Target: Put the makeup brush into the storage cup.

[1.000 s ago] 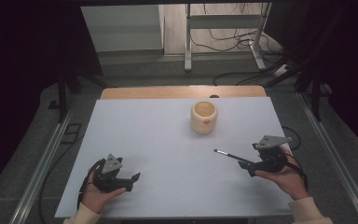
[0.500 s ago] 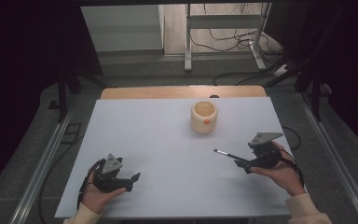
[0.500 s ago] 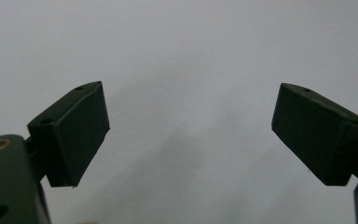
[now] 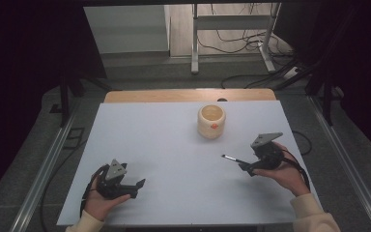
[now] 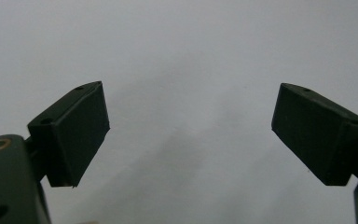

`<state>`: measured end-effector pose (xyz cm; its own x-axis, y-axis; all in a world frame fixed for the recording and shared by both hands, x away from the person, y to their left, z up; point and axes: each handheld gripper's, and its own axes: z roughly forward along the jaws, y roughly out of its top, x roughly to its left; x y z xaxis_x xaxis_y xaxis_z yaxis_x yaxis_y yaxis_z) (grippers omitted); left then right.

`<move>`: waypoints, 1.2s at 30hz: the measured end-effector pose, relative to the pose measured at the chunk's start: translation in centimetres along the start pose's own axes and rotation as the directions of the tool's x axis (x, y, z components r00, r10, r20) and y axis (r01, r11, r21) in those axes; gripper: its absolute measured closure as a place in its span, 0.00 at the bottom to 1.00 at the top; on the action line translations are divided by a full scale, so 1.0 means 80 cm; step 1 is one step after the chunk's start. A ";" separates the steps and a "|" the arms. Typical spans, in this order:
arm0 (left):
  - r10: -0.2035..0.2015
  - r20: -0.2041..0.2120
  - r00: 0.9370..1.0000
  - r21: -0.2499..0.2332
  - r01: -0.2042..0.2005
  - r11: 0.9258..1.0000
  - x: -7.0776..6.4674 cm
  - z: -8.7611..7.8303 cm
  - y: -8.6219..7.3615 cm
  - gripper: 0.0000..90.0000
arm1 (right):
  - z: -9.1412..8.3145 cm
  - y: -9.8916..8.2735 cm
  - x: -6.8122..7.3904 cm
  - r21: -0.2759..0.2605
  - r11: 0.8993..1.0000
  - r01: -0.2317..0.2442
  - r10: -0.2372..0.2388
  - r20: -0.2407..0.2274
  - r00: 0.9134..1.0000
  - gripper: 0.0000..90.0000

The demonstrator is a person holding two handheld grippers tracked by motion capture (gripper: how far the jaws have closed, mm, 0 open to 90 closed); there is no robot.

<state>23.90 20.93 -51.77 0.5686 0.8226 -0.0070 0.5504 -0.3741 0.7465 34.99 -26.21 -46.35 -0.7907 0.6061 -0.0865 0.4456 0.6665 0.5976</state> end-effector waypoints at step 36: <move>0.003 -0.001 1.000 -0.002 -0.003 1.000 0.001 -0.001 0.000 0.13 | 0.057 0.032 -0.010 0.204 0.976 0.075 -0.063 -0.063 0.996 0.22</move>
<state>23.87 21.01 -51.70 0.5700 0.8216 -0.0040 0.5470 -0.3758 0.7480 38.67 -23.02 -48.34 -0.8420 0.5343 -0.0742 0.4613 0.7844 0.4146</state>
